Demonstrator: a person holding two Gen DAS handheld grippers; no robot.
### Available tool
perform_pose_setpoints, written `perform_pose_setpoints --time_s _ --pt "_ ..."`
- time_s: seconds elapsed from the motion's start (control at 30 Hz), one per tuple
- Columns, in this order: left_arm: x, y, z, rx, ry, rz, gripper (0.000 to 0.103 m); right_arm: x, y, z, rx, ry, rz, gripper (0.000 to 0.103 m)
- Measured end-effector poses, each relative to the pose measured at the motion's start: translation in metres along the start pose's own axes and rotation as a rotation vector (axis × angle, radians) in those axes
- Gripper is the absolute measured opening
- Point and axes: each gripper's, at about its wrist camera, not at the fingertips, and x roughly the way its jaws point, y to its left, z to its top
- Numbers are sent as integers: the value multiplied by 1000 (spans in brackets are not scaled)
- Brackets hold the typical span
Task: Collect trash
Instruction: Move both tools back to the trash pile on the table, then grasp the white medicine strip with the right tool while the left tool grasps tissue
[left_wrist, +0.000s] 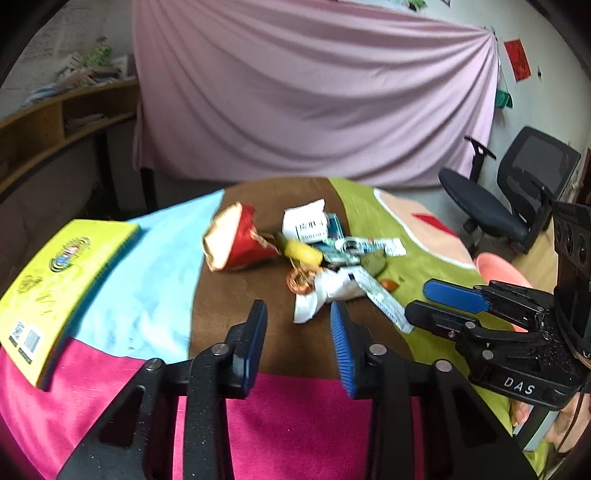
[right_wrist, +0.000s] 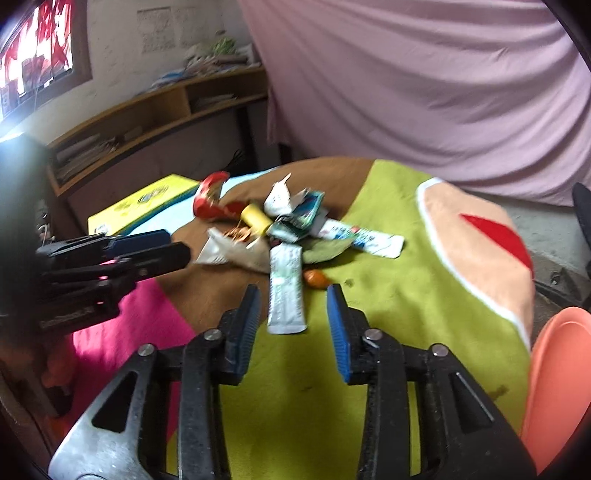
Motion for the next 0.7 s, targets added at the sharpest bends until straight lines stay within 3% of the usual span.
perform_pose_setpoints --time_s 0.33,0.43,0.7 --pt "23 -5 6 45 73 -2 25 18 1 -2 11 107 17 103" --pt "30 -7 6 58 96 2 13 21 0 -2 15 121 15 103" --pt "29 -14 4 93 81 30 9 22 0 -1 17 123 9 100"
